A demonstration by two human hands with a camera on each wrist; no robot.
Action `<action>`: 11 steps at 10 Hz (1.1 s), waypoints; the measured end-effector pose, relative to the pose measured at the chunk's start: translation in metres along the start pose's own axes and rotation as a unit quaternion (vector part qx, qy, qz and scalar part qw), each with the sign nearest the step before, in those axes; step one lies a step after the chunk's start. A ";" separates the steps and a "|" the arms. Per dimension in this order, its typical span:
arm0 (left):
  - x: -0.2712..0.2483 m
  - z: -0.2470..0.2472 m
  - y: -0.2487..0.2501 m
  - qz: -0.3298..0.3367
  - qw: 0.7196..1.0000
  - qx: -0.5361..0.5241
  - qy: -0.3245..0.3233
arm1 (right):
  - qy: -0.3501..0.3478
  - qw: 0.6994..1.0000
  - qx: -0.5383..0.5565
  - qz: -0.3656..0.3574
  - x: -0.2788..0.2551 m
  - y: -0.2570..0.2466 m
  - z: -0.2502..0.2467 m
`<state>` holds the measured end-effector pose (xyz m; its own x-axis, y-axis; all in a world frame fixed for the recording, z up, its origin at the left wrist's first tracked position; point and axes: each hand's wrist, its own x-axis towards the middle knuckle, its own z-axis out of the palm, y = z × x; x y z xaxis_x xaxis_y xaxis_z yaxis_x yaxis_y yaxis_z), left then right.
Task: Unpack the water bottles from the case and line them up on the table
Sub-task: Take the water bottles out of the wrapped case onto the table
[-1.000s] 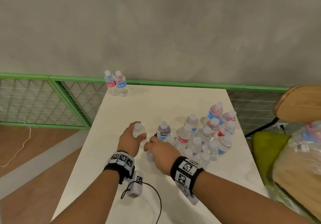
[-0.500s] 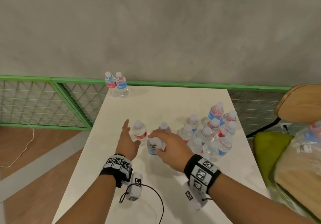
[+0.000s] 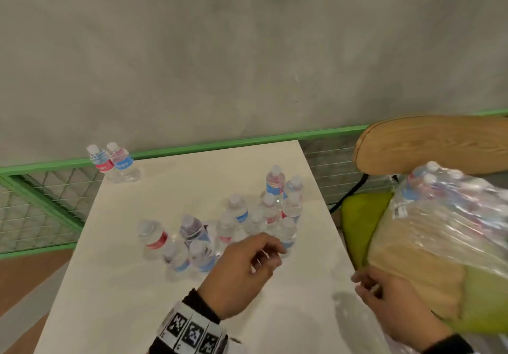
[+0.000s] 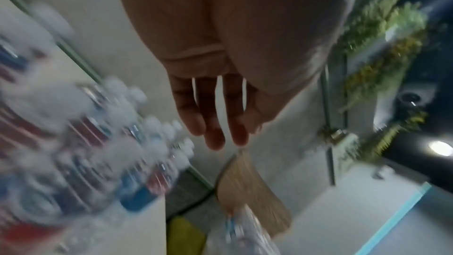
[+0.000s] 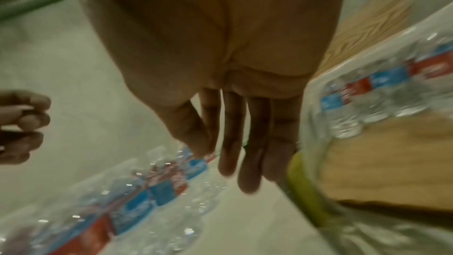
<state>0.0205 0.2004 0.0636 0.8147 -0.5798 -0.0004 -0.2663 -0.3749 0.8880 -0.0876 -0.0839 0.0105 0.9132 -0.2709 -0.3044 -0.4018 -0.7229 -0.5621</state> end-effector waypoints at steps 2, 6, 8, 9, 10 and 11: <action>0.068 0.138 0.007 -0.016 0.958 0.091 -0.272 | -0.113 0.986 -0.094 0.073 -0.009 0.083 -0.025; 0.212 0.334 0.034 -0.044 0.926 0.248 -0.279 | -0.022 0.972 -0.104 0.210 0.071 0.188 -0.079; 0.275 0.359 0.046 -0.157 0.896 0.289 -0.298 | 0.034 0.971 -0.016 0.238 0.099 0.205 -0.114; 0.309 0.383 0.015 -0.147 0.910 0.275 -0.273 | -0.018 0.957 -0.056 0.283 0.110 0.191 -0.142; 0.316 0.384 0.020 -0.119 0.930 0.281 -0.207 | 0.063 0.945 0.020 0.319 0.113 0.189 -0.154; 0.314 0.371 0.037 -0.079 0.942 0.297 -0.133 | -0.020 0.942 0.023 0.335 0.106 0.194 -0.155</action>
<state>0.0755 -0.2643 -0.0739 0.7315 -0.6141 -0.2962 -0.4583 -0.7645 0.4533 -0.0582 -0.3510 -0.0116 0.4511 -0.6312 -0.6309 -0.8901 -0.3694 -0.2668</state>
